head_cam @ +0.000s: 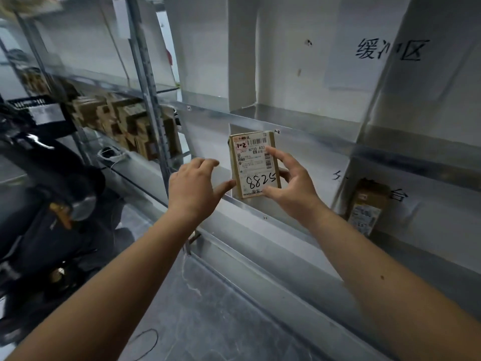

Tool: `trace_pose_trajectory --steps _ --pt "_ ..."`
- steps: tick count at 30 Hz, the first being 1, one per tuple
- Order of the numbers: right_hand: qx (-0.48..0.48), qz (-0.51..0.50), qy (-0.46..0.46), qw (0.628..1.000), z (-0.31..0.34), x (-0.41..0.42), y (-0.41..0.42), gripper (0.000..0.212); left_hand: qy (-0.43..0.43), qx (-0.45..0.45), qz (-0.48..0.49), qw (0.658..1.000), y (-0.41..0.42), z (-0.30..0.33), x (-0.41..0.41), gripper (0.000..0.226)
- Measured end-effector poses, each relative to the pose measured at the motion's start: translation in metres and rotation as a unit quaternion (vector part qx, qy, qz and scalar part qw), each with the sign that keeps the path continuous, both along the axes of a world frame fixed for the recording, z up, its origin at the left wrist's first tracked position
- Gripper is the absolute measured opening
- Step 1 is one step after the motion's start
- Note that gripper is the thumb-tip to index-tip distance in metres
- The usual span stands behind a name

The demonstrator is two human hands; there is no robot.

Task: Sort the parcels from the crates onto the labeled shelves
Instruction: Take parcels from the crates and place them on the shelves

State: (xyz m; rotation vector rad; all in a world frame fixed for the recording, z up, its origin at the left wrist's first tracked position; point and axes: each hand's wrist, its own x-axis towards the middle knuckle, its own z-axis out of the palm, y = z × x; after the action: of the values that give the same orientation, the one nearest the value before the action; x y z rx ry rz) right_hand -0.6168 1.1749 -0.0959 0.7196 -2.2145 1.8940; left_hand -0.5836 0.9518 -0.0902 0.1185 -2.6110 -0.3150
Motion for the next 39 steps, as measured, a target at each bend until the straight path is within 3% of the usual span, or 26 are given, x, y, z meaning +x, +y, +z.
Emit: trace_pose_trajectory --steps 11,23,32,39 --pt "0.014 -0.017 0.052 0.998 0.051 -0.15 -0.011 0.082 0.042 -0.011 -0.017 0.999 -0.005 0.055 -0.151 0.068" --pt "0.068 -0.112 0.11 0.985 0.061 -0.222 -0.041 0.096 0.096 0.029 -0.075 0.992 -0.023 0.066 -0.266 0.068" --pt "0.128 -0.238 0.114 0.956 0.051 -0.255 -0.074 0.087 0.13 0.019 -0.161 0.978 -0.052 0.072 -0.331 0.069" --pt "0.211 -0.335 0.137 0.908 0.047 -0.282 -0.107 0.086 0.15 0.029 -0.213 0.965 -0.073 0.059 -0.367 0.059"
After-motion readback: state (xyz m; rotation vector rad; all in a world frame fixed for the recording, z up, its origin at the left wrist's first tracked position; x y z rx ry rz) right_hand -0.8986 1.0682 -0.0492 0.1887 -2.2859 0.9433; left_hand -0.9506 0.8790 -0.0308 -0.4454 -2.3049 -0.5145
